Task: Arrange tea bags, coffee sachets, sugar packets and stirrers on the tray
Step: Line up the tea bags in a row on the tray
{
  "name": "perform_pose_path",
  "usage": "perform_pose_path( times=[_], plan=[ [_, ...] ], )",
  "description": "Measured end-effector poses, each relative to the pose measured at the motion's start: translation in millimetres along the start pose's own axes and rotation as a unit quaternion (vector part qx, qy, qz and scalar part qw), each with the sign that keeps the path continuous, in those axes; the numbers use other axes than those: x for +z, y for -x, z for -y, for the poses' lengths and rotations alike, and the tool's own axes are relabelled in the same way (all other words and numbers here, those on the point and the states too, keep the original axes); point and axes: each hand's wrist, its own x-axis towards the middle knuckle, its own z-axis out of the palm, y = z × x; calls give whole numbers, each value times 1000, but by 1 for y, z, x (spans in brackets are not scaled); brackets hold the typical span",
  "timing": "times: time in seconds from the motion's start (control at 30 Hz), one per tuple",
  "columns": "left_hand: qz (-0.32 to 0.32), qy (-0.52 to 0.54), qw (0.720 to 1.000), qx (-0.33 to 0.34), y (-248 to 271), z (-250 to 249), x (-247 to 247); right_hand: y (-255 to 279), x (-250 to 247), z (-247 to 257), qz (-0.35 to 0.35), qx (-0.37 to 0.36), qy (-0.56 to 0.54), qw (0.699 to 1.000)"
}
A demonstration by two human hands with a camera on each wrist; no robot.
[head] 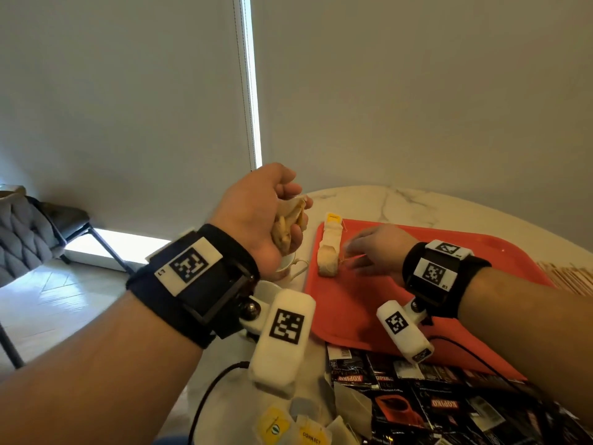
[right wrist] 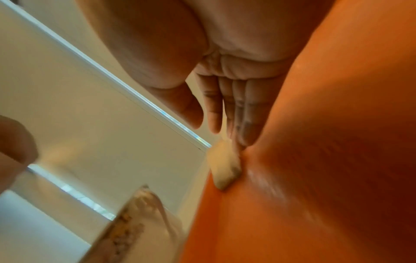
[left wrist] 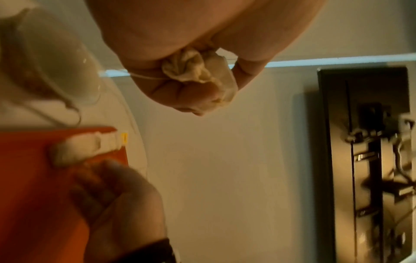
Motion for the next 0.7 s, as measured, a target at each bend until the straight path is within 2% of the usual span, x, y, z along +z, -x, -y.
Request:
perform_pose_path(
  times=[0.1,0.17,0.27,0.33,0.43,0.47,0.53,0.6,0.7],
  plan=[
    [26,104,994,-33,14,7,4,22,-17,18,-59,-127,42,989],
    [44,174,983,-49,24,10,7,50,-24,37,-70,-225,29,971],
    [91,260,959,-61,37,16,9,100,-27,57,-33,-354,13,935],
    [93,283,954,-28,36,25,8,127,-23,61,17,-398,59,915],
    [71,308,948,-38,40,33,16,144,-15,58,25,-385,150,910],
    [70,285,956,-26,43,36,20,144,-14,56,14,-375,174,911],
    [72,290,954,-2,45,43,22,142,-13,53,-7,-362,196,911],
    [56,282,958,16,44,46,24,140,-15,51,-1,-340,162,926],
    [38,273,960,55,48,46,22,140,-22,51,34,-293,15,956]
  ],
)
